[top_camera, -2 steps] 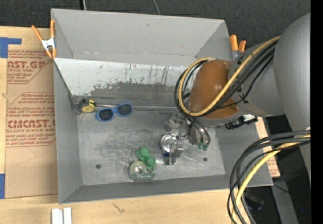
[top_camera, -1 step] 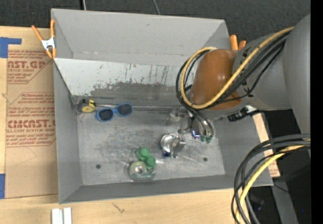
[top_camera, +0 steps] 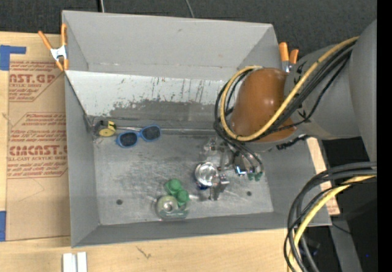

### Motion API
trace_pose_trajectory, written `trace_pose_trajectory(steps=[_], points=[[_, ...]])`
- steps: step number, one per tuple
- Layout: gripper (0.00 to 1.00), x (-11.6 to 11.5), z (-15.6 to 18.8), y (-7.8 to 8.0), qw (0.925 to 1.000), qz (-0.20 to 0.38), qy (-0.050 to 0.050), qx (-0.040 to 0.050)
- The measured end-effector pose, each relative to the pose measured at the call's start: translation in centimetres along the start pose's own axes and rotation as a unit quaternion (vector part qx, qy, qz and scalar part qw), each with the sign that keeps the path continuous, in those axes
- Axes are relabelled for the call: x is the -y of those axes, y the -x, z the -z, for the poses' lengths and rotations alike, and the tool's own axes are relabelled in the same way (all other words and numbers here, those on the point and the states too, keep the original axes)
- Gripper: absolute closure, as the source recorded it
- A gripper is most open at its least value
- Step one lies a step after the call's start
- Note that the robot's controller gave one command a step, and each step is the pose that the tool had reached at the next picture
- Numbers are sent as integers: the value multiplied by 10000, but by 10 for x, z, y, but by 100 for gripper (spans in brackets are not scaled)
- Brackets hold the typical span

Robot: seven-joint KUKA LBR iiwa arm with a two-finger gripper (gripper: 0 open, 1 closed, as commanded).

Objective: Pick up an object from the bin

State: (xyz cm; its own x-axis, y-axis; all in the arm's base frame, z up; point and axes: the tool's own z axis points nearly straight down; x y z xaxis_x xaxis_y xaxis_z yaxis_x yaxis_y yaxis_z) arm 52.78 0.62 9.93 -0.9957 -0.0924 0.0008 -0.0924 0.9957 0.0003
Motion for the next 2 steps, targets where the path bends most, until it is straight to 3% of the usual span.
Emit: trace_pose_trajectory(steps=[1, 2], points=[[0, 10, -27, -2, 9998, 195, -3, 71], [0, 9, -25, 0, 9998, 196, -1, 42]])
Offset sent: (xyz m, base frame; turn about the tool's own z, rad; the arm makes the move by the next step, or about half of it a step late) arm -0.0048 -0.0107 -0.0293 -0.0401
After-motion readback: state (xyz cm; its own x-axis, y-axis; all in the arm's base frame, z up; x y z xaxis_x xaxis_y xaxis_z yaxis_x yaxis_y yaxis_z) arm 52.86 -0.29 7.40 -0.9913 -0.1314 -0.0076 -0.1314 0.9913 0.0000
